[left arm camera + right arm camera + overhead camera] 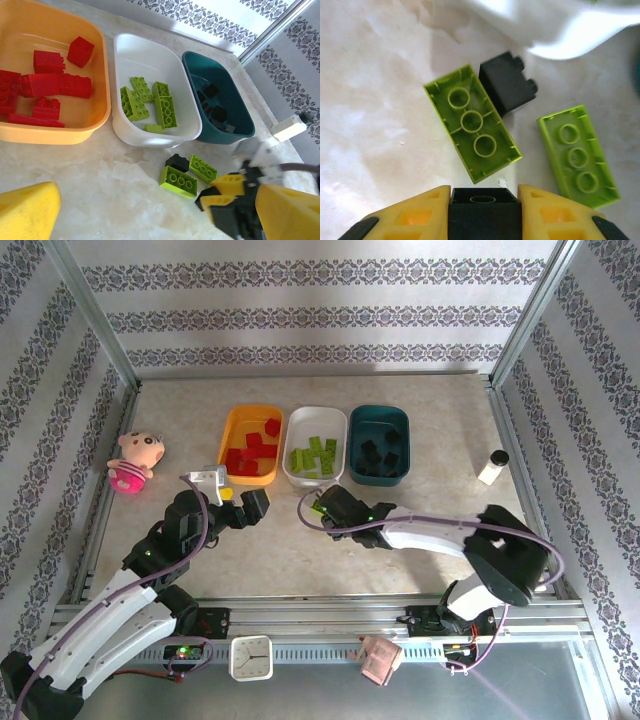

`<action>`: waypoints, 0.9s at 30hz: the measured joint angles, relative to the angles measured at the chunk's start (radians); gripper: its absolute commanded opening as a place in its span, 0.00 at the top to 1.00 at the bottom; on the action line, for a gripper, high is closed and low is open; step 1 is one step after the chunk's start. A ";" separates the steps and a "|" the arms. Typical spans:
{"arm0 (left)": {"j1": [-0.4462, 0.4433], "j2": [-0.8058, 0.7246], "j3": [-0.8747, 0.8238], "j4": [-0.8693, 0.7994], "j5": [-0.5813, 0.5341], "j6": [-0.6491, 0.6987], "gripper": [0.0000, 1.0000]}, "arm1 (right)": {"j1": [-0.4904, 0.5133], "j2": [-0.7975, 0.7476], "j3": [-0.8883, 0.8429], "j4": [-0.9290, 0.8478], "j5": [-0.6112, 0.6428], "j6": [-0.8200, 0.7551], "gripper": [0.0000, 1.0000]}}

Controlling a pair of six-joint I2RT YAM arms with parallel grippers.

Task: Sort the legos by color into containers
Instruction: Pick up the lego from the center of the table, then place the lego in the container.

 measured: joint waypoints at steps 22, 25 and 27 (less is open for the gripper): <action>-0.004 0.237 -0.046 0.089 0.133 -0.013 0.00 | -0.573 0.153 0.253 0.022 -0.052 0.056 0.36; -0.005 0.220 -0.056 0.090 0.136 -0.018 0.00 | -0.571 0.152 0.251 0.012 -0.061 0.071 0.32; -0.005 0.207 -0.063 0.089 0.136 -0.019 0.00 | -0.556 0.120 0.228 0.018 -0.066 0.084 0.30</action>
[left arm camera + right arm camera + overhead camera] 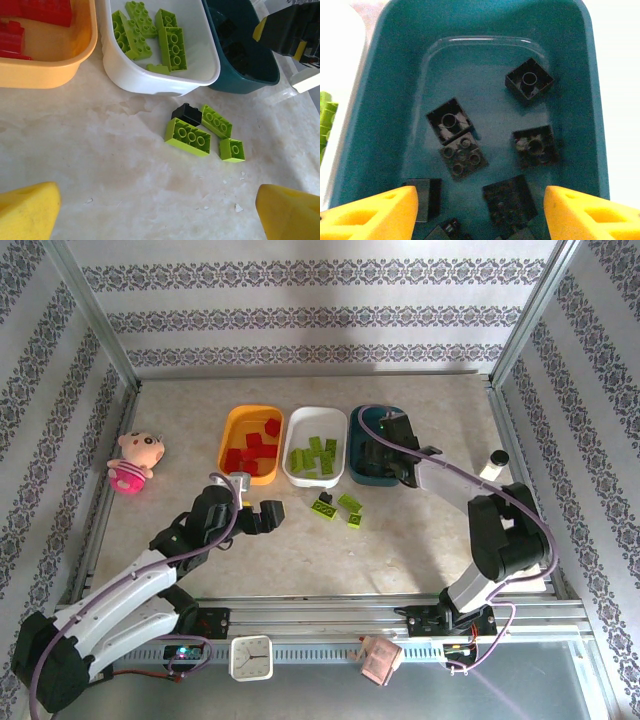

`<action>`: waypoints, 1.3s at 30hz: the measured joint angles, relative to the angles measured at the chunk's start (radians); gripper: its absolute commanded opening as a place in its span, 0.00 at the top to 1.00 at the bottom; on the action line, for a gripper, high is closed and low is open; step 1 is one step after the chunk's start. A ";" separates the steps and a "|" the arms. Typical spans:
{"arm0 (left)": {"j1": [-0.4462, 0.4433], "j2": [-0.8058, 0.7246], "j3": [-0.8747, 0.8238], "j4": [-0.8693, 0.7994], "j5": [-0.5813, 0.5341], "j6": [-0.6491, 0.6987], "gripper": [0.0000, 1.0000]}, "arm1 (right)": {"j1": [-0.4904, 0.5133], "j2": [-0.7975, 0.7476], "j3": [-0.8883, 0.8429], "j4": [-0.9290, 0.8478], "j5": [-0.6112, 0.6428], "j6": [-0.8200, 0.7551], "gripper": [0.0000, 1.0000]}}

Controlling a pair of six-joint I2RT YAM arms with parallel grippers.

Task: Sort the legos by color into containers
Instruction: Place the lego in the container, then pick up the lego from the center of the table, then place the lego in the container.

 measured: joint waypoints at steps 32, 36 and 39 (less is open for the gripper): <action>0.000 -0.103 -0.080 -0.001 -0.023 -0.029 0.00 | 0.436 -0.239 -0.383 0.057 0.026 0.179 0.75; 0.000 -0.089 -0.080 0.000 -0.021 -0.029 0.00 | 0.425 -0.264 -0.281 0.041 -0.032 0.107 0.75; 0.000 -0.067 -0.080 0.000 -0.011 -0.029 0.00 | 0.388 -0.192 -0.152 0.050 -0.075 0.060 0.75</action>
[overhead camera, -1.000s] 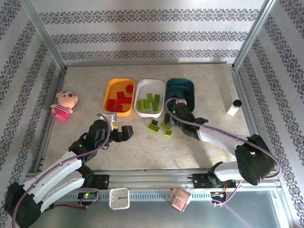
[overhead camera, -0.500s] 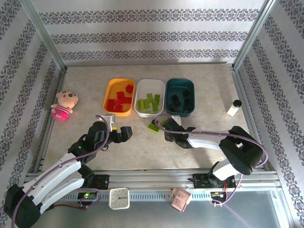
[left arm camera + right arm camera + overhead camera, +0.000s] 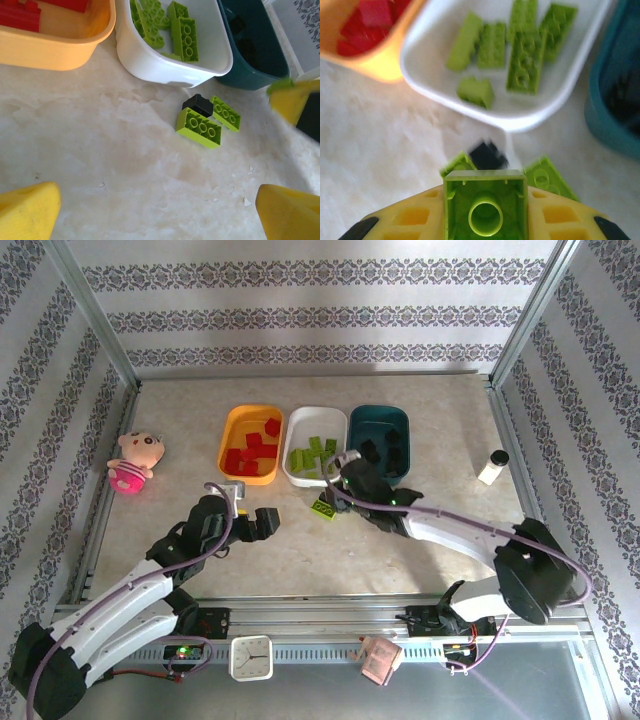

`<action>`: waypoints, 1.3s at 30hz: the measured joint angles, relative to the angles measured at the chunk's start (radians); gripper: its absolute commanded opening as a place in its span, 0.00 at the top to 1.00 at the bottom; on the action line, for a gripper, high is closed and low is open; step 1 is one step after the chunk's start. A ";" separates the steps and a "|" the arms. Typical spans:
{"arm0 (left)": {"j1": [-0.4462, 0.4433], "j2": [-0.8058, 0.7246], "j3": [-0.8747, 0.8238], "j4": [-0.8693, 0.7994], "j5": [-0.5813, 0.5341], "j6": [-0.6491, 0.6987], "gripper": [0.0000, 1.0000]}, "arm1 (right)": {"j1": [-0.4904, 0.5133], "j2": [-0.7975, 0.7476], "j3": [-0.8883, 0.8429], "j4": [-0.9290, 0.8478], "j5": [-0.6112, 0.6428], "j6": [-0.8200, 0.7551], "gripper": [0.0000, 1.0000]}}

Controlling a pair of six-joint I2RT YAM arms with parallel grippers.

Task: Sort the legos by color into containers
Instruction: Place the lego in the container, then pick up the lego from the center of the table.

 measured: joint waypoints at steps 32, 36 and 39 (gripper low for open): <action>-0.301 0.980 0.480 0.215 -0.198 0.283 0.03 | -0.235 -0.077 -0.050 0.060 -0.088 0.011 0.25; -0.301 1.026 0.491 0.217 -0.253 0.298 0.04 | -0.248 -0.171 -0.102 0.053 -0.088 0.015 0.25; -0.301 1.050 0.494 0.218 -0.271 0.311 0.10 | -0.248 -0.220 -0.117 0.052 -0.088 0.022 0.24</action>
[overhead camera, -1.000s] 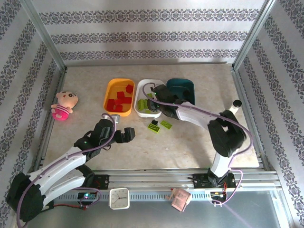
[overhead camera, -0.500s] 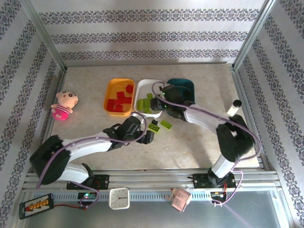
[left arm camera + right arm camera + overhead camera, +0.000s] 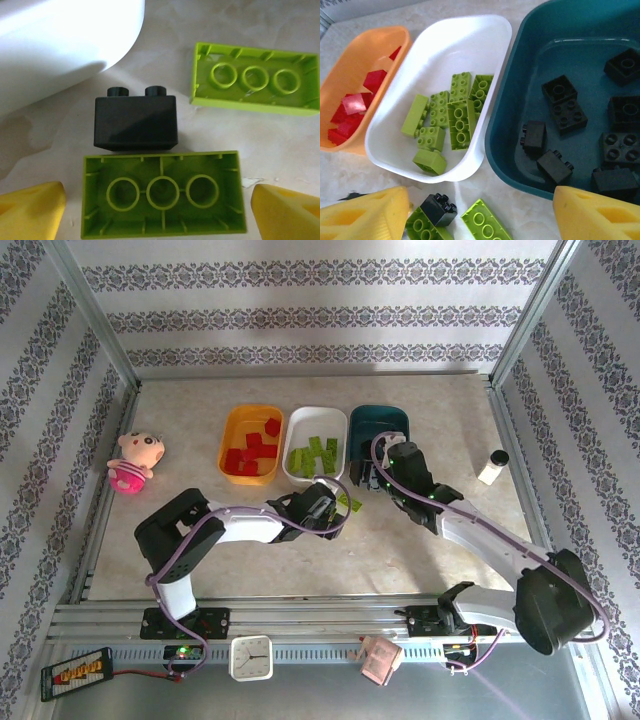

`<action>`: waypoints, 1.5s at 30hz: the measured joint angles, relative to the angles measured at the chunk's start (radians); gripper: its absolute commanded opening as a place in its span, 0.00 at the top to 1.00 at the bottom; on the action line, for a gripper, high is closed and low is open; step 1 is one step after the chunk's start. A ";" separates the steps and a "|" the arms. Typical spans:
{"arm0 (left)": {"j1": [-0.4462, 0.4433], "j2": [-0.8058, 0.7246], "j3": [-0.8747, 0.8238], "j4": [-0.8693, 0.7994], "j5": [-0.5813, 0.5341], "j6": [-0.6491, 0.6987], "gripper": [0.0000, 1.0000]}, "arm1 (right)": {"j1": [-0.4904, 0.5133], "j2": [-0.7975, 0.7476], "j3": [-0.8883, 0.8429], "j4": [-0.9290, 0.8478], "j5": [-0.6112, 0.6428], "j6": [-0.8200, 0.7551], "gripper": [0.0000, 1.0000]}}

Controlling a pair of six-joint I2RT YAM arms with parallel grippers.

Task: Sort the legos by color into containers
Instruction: Pick up the lego from the center of the table, then place the lego in the container.

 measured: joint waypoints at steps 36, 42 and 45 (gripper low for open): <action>0.353 -0.016 0.371 -0.197 0.266 -0.113 0.52 | 0.138 0.246 -0.066 -0.034 0.004 -0.074 0.26; 0.394 0.137 0.542 -0.311 0.296 -0.129 0.42 | 0.147 0.374 0.029 -0.075 0.050 -0.141 0.25; 0.398 0.172 0.590 -0.348 0.315 -0.137 0.29 | 0.154 0.399 0.064 -0.094 0.080 -0.171 0.25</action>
